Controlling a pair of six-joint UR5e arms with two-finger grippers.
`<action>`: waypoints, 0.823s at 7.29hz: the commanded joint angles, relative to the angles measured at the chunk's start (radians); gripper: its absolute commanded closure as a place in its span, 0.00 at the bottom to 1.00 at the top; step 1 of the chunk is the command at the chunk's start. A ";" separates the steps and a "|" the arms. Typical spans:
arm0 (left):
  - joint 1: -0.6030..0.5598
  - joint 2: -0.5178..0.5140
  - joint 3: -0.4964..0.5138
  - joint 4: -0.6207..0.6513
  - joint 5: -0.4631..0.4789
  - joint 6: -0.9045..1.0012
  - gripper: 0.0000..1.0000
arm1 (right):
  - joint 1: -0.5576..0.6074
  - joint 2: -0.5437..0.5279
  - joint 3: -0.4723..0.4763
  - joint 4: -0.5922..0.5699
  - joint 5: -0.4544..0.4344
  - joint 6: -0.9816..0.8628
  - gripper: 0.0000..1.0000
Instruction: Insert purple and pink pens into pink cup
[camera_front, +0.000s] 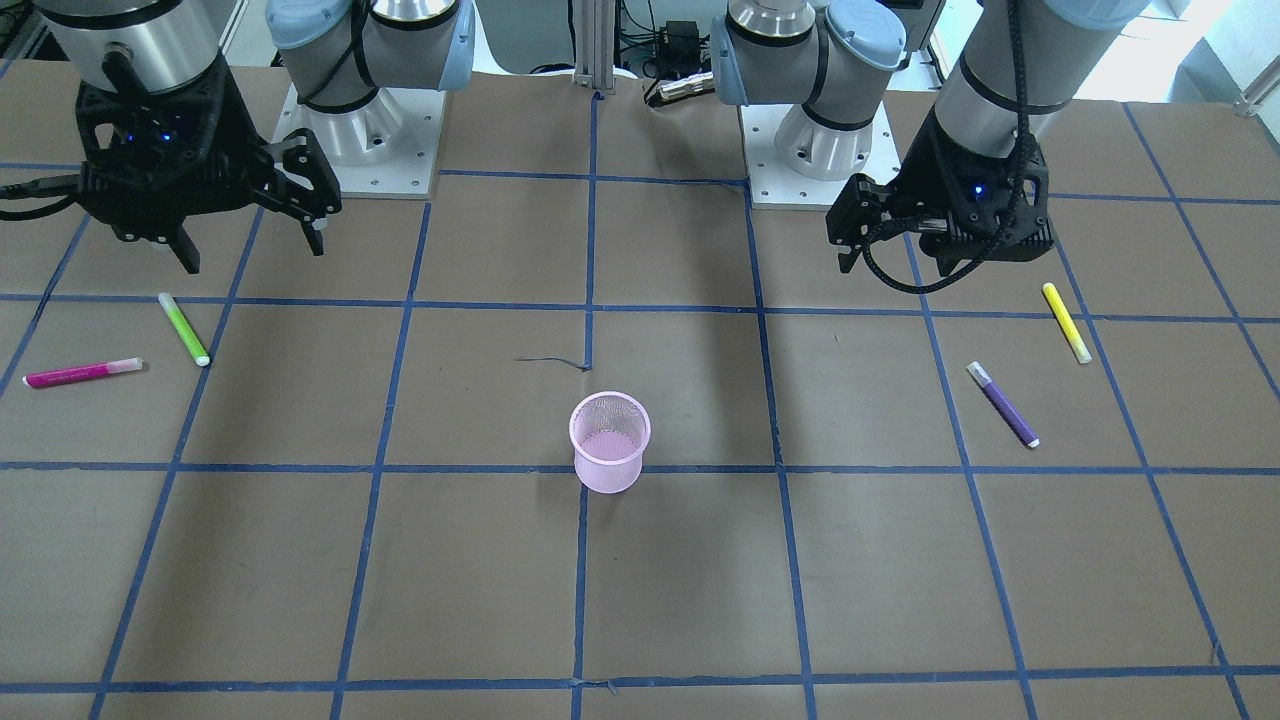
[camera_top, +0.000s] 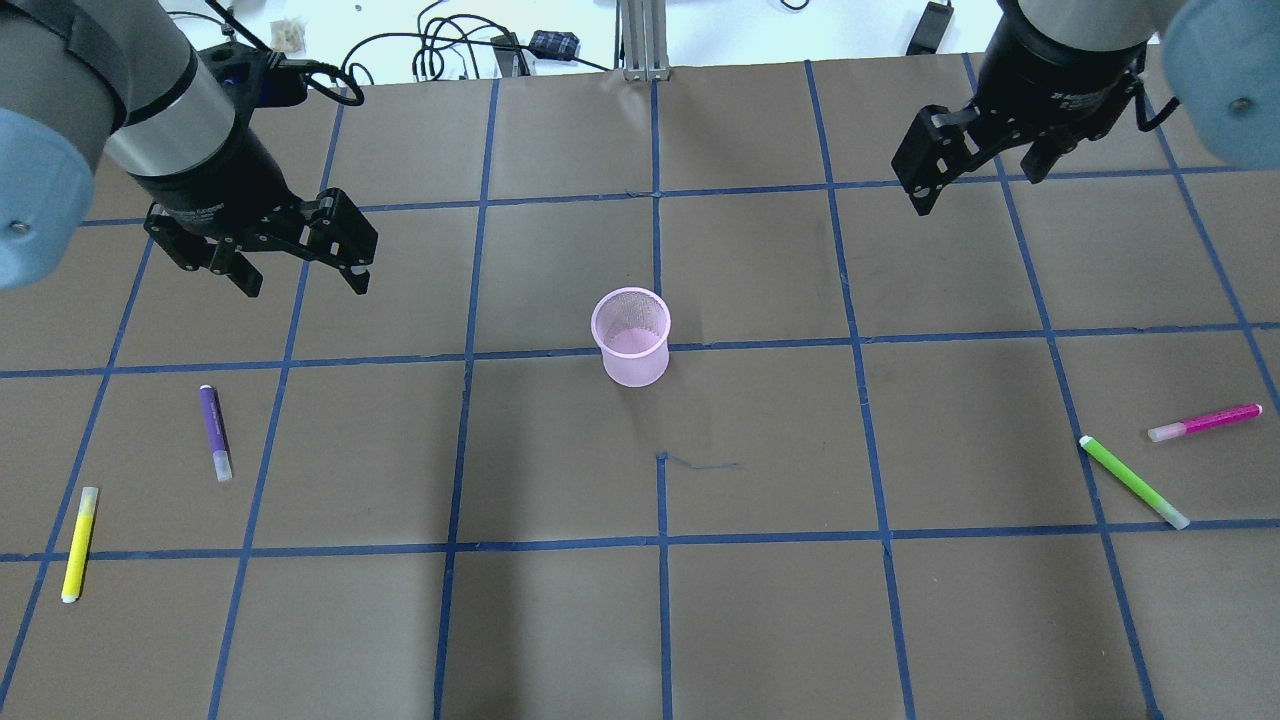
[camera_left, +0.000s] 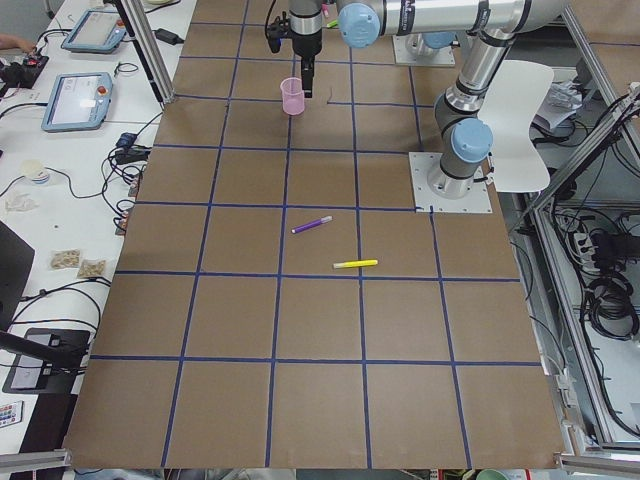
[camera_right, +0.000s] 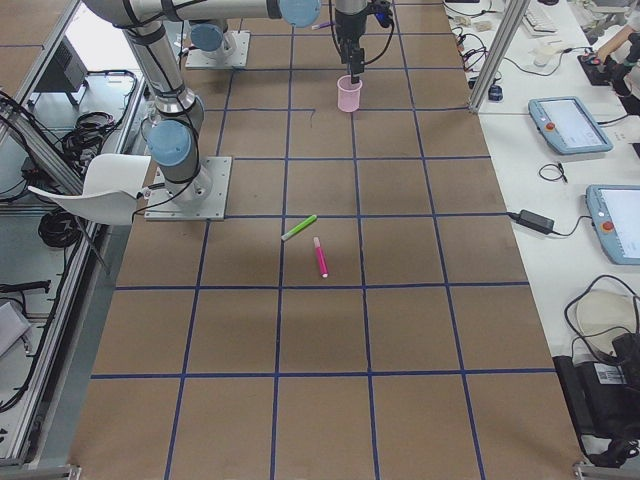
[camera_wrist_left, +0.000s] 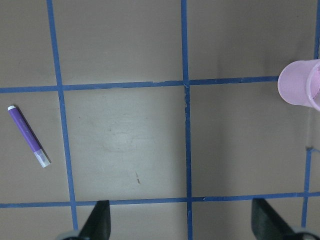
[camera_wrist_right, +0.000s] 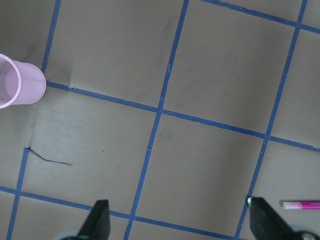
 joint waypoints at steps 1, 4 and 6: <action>0.005 0.000 -0.004 0.008 -0.001 0.000 0.00 | -0.094 0.002 0.001 0.034 -0.005 -0.212 0.00; 0.158 -0.017 -0.008 0.010 -0.011 0.020 0.00 | -0.340 0.011 0.081 0.001 0.044 -0.605 0.00; 0.252 -0.052 -0.010 0.013 -0.013 0.006 0.00 | -0.462 0.043 0.106 -0.041 0.090 -0.921 0.00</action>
